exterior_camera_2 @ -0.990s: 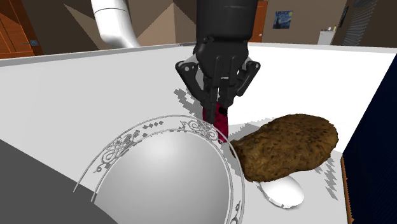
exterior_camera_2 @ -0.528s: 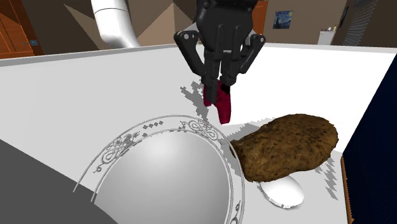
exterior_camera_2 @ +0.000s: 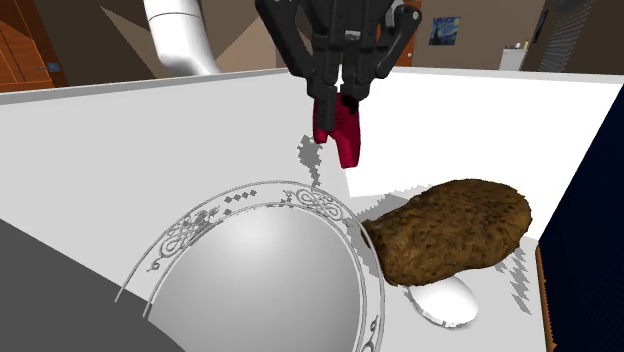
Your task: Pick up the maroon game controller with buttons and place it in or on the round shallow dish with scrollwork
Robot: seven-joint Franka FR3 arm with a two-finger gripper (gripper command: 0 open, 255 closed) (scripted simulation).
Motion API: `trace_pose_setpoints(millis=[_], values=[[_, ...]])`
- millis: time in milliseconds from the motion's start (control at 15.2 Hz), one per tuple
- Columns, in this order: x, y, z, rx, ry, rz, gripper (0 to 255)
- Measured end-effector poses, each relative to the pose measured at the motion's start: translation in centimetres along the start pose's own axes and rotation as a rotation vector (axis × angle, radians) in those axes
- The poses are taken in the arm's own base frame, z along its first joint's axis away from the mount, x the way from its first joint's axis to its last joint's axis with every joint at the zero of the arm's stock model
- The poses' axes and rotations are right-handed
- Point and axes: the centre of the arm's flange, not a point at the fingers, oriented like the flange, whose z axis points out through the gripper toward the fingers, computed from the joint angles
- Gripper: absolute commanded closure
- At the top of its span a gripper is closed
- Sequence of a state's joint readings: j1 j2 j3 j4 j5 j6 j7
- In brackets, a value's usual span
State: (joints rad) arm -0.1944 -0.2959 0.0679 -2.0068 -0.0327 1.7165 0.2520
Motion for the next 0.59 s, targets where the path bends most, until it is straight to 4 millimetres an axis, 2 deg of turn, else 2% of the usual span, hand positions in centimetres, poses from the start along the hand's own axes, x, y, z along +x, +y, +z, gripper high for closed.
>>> trace_pose_setpoints(millis=[594], values=[[6.9,9.3,-0.4,0.0,0.0,0.001,255]])
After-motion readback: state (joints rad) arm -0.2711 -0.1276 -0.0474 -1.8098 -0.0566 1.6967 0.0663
